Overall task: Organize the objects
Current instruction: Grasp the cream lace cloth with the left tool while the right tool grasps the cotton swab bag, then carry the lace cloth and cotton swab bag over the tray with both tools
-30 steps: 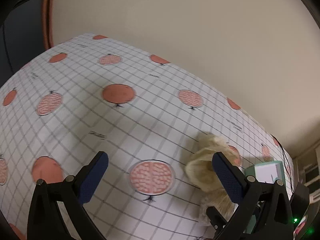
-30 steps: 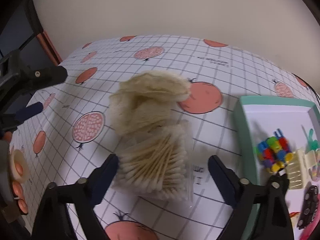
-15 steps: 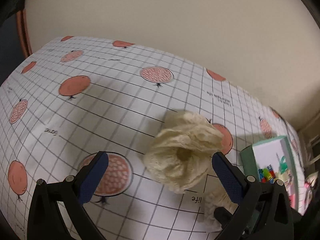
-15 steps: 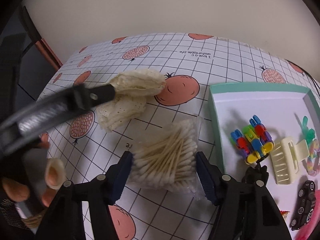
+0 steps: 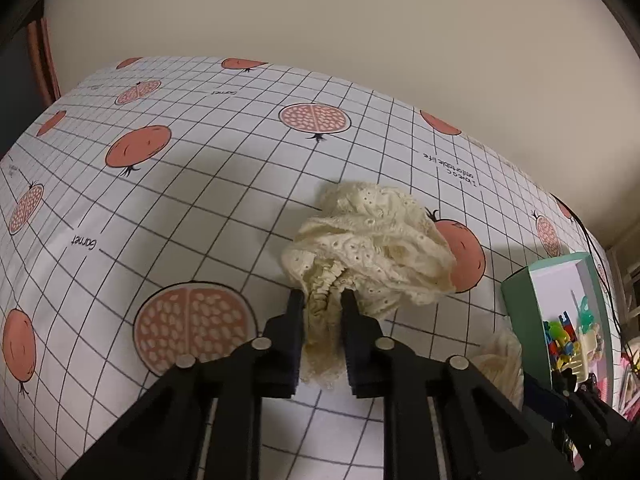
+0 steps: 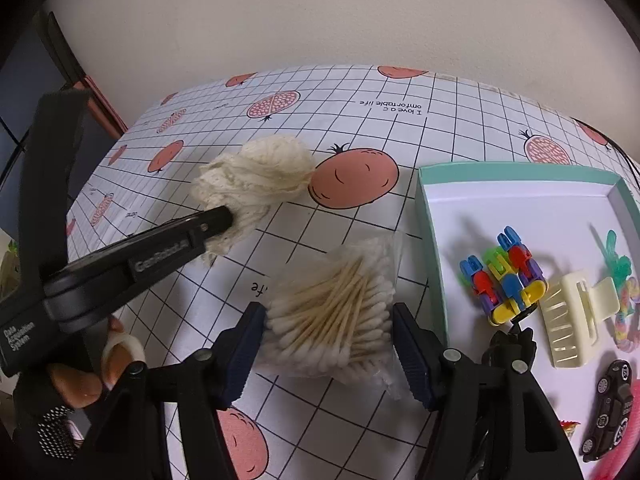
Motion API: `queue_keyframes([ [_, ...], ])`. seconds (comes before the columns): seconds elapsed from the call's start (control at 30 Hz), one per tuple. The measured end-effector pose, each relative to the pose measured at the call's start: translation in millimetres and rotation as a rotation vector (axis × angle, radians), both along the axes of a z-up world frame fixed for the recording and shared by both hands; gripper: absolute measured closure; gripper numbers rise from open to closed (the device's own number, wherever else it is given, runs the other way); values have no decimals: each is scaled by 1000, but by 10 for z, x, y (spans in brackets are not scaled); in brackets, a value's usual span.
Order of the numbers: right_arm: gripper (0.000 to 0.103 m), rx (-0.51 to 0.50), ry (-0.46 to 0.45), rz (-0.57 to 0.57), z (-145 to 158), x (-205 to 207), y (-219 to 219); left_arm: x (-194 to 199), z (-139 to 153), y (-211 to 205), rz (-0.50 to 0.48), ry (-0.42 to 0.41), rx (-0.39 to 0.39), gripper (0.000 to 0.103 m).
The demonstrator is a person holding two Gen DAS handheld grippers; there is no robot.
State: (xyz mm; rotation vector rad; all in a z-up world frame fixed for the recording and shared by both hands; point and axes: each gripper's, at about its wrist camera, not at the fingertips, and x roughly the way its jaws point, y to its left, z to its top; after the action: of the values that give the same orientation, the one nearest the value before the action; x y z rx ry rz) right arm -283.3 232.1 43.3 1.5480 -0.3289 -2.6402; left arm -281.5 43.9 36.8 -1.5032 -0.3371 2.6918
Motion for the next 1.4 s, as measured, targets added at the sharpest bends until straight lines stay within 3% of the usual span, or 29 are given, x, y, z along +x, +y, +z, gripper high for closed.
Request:
queue_keyframes([
  [0.6,41,-89,-49,-31,25,182,71,342,11,-174,74,-116,45,87],
  [0.87,41,-95,-49,-22,214,397,73,617,65,-219,124,-156,32,87],
  [1.4,41,-72,46,-37,727,823,417,1002,616,-41,128,-41,14,87],
])
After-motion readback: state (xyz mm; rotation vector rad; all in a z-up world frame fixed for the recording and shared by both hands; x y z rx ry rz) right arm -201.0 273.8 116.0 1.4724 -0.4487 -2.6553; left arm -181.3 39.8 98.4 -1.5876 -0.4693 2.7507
